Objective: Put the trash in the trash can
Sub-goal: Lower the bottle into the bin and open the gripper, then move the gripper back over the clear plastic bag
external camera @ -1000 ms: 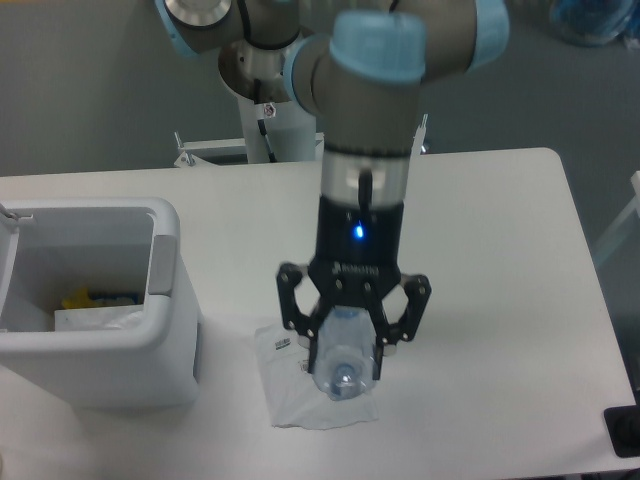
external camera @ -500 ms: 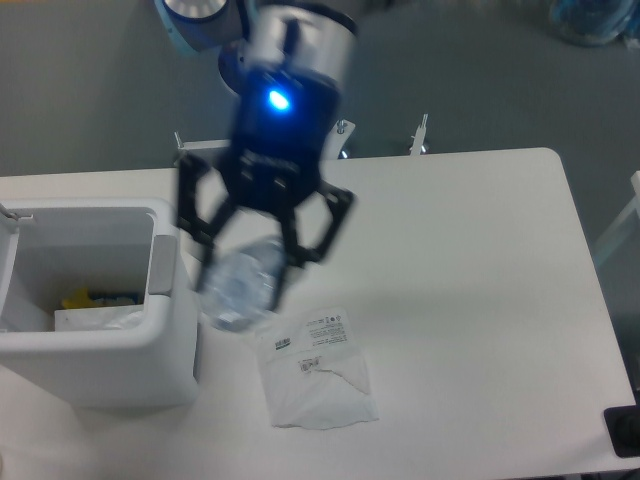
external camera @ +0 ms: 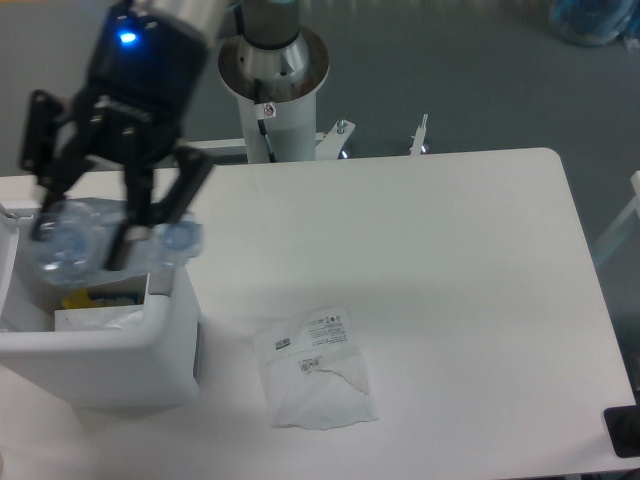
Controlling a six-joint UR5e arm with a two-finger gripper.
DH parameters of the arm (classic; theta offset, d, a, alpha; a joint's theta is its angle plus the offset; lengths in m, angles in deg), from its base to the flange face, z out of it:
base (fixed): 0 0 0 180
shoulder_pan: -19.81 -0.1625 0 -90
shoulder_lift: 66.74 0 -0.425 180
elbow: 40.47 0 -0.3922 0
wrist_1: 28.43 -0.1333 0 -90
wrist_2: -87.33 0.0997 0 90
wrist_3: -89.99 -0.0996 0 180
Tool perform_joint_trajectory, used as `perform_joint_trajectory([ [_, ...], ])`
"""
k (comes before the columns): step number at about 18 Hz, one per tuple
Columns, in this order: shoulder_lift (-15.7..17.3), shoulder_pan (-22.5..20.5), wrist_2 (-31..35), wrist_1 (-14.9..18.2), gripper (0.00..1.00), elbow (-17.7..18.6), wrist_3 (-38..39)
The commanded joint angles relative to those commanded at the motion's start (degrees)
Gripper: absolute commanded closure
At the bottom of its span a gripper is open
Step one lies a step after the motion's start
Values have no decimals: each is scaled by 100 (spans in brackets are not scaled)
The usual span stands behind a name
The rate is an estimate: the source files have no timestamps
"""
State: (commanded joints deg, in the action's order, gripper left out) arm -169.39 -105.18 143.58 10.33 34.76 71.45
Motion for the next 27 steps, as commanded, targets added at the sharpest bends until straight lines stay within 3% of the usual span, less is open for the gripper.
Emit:
perform_joint_trajectory([
  [9, -1, 335, 18, 0, 36, 641, 62],
  [13, -18, 352, 26, 0, 36, 756, 97],
  [19, 96, 344, 96, 35, 0, 1046, 70],
  [23, 192, 230, 359, 62, 0, 1099, 132],
  [27, 246, -498, 912, 149, 0, 1212, 693],
])
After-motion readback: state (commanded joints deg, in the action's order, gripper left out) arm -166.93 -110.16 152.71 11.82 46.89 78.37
